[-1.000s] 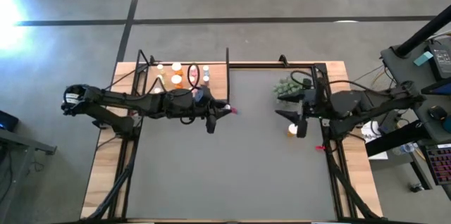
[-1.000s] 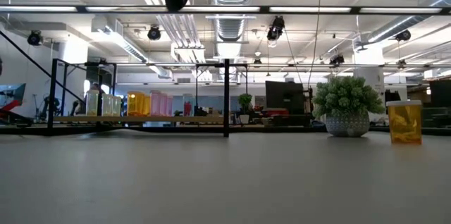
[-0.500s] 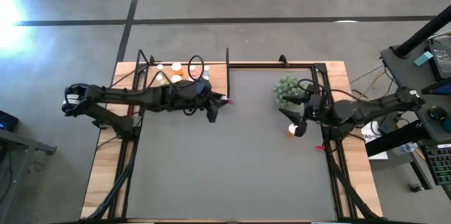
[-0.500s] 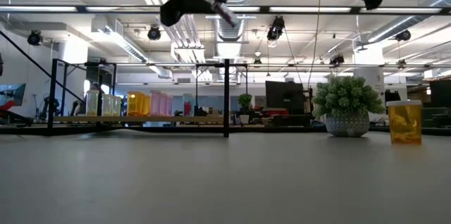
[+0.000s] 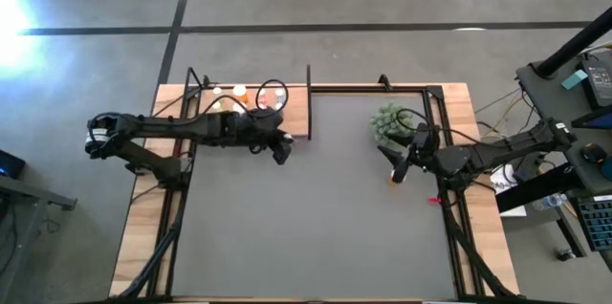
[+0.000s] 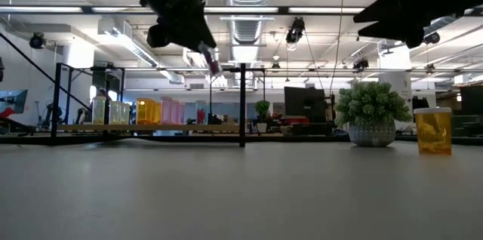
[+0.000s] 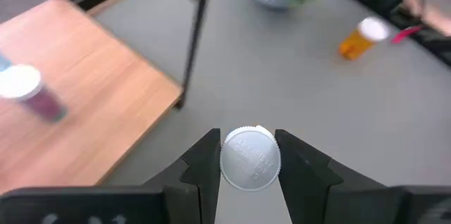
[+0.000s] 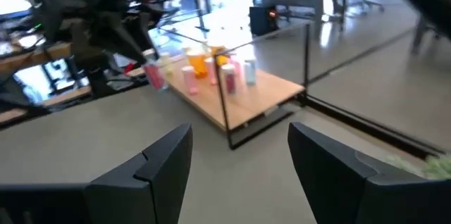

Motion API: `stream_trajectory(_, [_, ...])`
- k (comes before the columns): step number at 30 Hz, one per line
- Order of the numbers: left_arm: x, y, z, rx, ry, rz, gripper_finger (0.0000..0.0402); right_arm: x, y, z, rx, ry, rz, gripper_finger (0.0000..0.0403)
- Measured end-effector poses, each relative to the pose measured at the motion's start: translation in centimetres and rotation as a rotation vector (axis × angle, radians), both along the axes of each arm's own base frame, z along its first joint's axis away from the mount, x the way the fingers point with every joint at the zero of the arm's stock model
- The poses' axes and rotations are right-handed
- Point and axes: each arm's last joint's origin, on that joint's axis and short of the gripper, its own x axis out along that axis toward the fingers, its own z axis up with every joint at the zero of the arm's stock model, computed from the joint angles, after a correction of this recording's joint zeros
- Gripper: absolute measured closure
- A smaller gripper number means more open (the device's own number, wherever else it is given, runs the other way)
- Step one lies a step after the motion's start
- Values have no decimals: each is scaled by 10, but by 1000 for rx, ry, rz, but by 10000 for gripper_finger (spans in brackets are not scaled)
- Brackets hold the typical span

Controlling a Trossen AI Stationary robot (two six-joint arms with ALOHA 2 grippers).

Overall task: Pick and place medicine bottles onto shelf by color
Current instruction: Put the blue pill bottle on the shelf aligned with the other blue bottles

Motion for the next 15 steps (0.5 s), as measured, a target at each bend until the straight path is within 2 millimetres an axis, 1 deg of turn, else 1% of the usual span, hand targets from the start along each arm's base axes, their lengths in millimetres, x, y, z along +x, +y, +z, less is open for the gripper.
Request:
stream_trajectory(3, [-4, 6, -4, -3, 49, 21, 299, -1, -1, -2, 19, -10, -39, 177])
stream_trajectory(7, [-5, 17, -12, 35, 132, 9, 299, -1, -1, -2, 13, -5, -42, 177])
stream_trajectory(10, [-3, 27, -17, 73, 186, -15, 299, 0, -1, 0, -47, 24, -28, 177])
stream_trajectory(15, [6, 44, -27, 89, 280, -114, 299, 0, -1, 0, -151, 84, -9, 177])
